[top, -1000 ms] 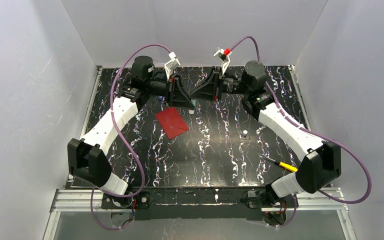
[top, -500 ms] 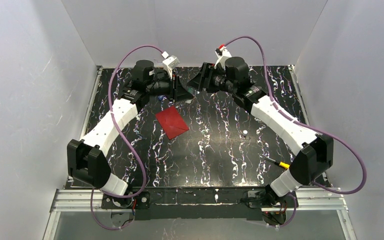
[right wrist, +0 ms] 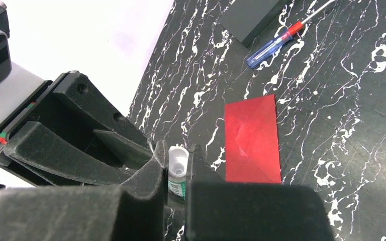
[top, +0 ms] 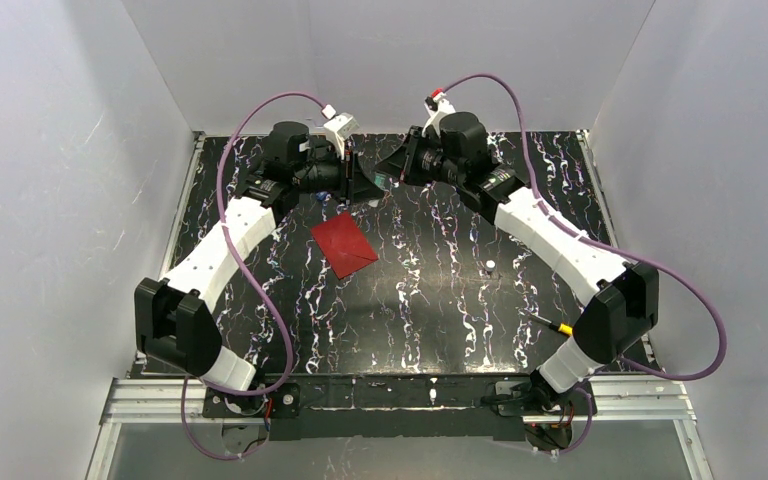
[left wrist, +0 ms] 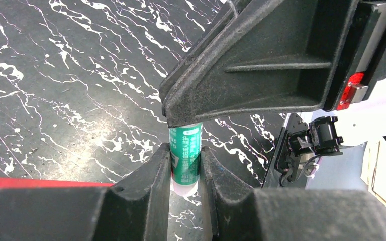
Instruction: Place the letter into the envelope and seal it
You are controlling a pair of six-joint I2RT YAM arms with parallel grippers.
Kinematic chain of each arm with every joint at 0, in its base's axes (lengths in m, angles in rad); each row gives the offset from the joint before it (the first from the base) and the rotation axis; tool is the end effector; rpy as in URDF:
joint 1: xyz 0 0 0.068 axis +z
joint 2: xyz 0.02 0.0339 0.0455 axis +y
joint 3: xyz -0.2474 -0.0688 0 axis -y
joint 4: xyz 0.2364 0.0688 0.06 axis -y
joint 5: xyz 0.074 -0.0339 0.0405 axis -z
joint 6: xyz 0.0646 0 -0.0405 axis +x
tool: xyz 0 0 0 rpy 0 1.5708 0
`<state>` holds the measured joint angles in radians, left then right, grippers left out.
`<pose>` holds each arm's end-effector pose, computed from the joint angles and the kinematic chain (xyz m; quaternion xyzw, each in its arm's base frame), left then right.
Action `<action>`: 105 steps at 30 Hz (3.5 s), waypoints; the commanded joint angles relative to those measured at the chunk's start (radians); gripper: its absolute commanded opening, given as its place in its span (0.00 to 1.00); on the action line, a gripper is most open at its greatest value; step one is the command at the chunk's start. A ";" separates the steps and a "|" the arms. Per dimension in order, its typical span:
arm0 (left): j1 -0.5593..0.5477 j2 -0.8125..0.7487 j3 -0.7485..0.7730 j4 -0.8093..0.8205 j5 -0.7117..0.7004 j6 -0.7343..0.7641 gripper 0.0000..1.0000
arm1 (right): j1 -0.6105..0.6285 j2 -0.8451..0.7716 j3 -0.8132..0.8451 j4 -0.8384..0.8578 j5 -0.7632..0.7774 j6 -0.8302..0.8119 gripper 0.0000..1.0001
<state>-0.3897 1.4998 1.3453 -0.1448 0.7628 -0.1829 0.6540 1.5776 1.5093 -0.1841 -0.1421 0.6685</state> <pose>0.3166 -0.1783 0.3476 0.2969 0.7200 -0.4429 0.4441 0.3081 0.2477 0.3702 -0.0378 0.7888 0.4195 0.4477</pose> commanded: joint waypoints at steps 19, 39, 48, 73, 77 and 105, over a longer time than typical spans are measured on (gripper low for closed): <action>-0.005 -0.004 0.071 0.206 0.582 -0.242 0.00 | -0.151 -0.090 -0.260 1.016 -1.054 0.143 0.01; -0.005 0.003 0.056 0.187 0.242 -0.239 0.00 | -0.102 -0.089 -0.124 0.328 -0.298 -0.051 0.35; -0.005 0.038 0.066 0.211 0.153 -0.439 0.13 | -0.102 -0.095 -0.182 0.433 -0.294 0.108 0.17; 0.017 0.112 0.099 0.103 -0.063 -0.557 0.00 | -0.102 -0.175 -0.175 0.247 -0.067 -0.012 0.80; 0.020 0.119 0.124 0.069 -0.117 -0.617 0.00 | -0.099 -0.201 -0.209 0.195 -0.078 -0.104 0.76; 0.021 0.105 0.108 0.090 -0.069 -0.755 0.01 | 0.014 -0.051 -0.074 0.115 0.111 -0.233 0.46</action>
<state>-0.3683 1.6550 1.4559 -0.0593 0.6575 -0.9421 0.6712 1.5475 1.4261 -0.1387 -0.0837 0.4229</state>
